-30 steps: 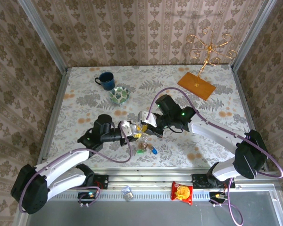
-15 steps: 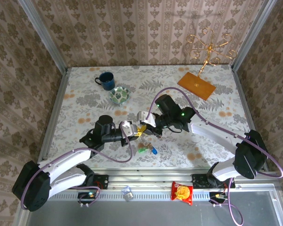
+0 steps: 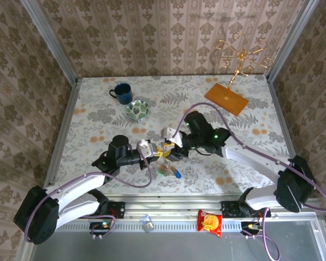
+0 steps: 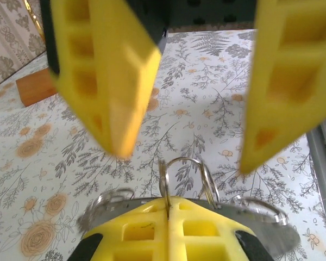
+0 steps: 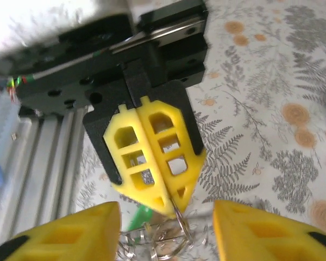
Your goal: Put the keys on the keyring
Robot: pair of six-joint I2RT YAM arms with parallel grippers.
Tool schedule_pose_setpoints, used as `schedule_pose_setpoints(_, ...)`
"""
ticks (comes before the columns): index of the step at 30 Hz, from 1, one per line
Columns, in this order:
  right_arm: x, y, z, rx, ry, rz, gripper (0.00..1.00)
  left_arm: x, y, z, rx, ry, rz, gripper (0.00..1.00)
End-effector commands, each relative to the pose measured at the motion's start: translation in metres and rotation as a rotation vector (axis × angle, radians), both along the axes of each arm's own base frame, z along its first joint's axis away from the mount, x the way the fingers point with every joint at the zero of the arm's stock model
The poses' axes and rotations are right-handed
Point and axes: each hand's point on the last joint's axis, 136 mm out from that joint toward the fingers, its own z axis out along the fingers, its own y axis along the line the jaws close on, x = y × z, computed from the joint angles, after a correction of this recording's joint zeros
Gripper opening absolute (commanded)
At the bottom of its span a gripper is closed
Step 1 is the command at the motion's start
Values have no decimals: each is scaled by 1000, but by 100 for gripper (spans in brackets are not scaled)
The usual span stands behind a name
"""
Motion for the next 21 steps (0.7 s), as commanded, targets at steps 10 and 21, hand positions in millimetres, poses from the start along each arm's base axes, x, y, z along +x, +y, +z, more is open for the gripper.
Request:
schedule_pose_setpoints(10, 4, -22, -6, 108, 203, -236, 53, 2, -1, 4, -20, -27, 63, 0)
schedule_pose_setpoints(21, -1, -2, -21, 44, 124, -101, 46, 3, -2, 4, -11, -32, 71, 0)
